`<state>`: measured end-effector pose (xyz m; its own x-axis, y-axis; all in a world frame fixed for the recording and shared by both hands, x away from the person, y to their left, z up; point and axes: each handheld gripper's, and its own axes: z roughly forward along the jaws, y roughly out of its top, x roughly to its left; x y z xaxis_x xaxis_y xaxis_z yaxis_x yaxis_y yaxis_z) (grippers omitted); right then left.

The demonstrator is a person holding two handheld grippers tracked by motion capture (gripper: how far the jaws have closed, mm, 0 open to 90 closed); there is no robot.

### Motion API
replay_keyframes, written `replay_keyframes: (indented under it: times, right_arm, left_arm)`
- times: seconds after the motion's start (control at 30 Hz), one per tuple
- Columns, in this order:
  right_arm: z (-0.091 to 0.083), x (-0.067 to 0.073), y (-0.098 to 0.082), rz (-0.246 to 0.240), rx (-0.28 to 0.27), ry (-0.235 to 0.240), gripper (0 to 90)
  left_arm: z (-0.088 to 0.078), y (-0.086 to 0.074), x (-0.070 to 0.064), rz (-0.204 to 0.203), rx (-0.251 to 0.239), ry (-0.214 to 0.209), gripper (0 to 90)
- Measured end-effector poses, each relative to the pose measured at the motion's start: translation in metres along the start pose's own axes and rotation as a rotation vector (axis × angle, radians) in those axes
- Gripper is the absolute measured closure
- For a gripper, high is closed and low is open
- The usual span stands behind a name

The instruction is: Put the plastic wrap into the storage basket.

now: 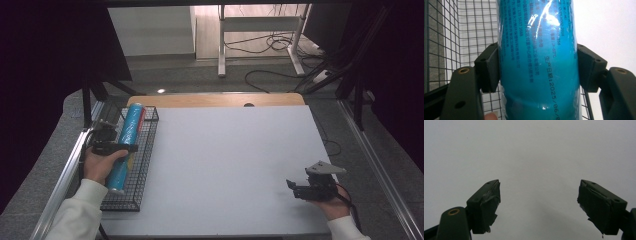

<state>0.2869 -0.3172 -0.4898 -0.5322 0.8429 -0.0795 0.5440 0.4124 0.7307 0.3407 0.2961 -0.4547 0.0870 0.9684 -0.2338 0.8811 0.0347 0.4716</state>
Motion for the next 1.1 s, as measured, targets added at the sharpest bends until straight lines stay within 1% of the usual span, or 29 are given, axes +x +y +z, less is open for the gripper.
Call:
replay_keyframes:
  times: [0.17,0.3,0.43,0.53,0.57,0.6,0.67,0.7,0.73,0.77,0.8,0.87,0.9,0.97,1.03,1.1]
  right_arm:
    - [0.0,0.0,0.0,-0.001,0.001,0.0,18.7]
    - [0.0,0.0,0.0,-0.001,0.001,-0.001,18.7]
    - [0.0,0.0,0.0,-0.002,0.002,0.0,18.7]
    - [0.0,0.0,0.0,-0.003,0.002,0.0,18.7]
    - [0.0,0.0,-0.001,-0.004,0.002,0.0,18.7]
    - [0.0,0.0,-0.001,-0.005,0.002,0.0,18.7]
    - [0.001,0.0,-0.001,-0.005,0.003,0.0,18.7]
    - [0.001,0.0,-0.001,-0.006,0.003,0.001,18.7]
    - [0.0,0.0,-0.001,-0.006,0.001,0.001,18.6]
    - [0.0,0.0,-0.001,-0.006,0.001,0.001,18.6]
    - [0.0,-0.001,-0.001,-0.006,0.0,-0.001,18.6]
    - [0.0,-0.001,-0.002,-0.003,0.0,-0.002,18.6]
    - [-0.001,-0.001,-0.002,-0.006,0.001,-0.001,18.6]
    - [-0.001,-0.001,-0.002,-0.002,-0.001,0.001,18.6]
    - [-0.001,-0.001,-0.002,-0.001,0.0,0.002,18.6]
    - [-0.001,-0.001,-0.002,-0.001,0.0,0.002,18.5]
  left_arm:
    - [0.008,0.001,0.0,0.009,0.016,0.048,31.2]
    - [0.016,0.001,0.0,0.001,0.035,0.056,31.1]
    - [0.026,-0.001,-0.001,0.005,0.062,0.07,31.1]
    - [0.033,-0.002,-0.002,0.004,0.074,0.086,31.1]
    - [0.035,-0.002,-0.002,0.002,0.075,0.097,31.0]
    - [0.037,-0.001,-0.002,0.004,0.085,0.105,31.2]
    - [0.046,-0.002,-0.002,0.011,0.123,0.113,31.2]
    - [0.045,-0.002,-0.003,0.006,0.112,0.11,30.6]
    - [0.041,-0.001,-0.005,0.005,0.076,0.11,30.0]
    - [0.034,0.001,-0.009,0.015,0.043,0.114,29.2]
    - [0.028,0.003,-0.012,0.025,0.024,0.118,27.7]
    - [0.018,0.006,-0.019,0.056,0.018,0.136,22.1]
    - [0.014,0.006,-0.021,0.066,0.013,0.137,18.7]
    - [0.006,0.006,-0.024,0.074,-0.011,0.127,14.2]
    - [-0.002,0.004,-0.024,0.093,-0.04,0.114,13.3]
    - [-0.008,0.002,-0.024,0.102,-0.069,0.087,13.3]
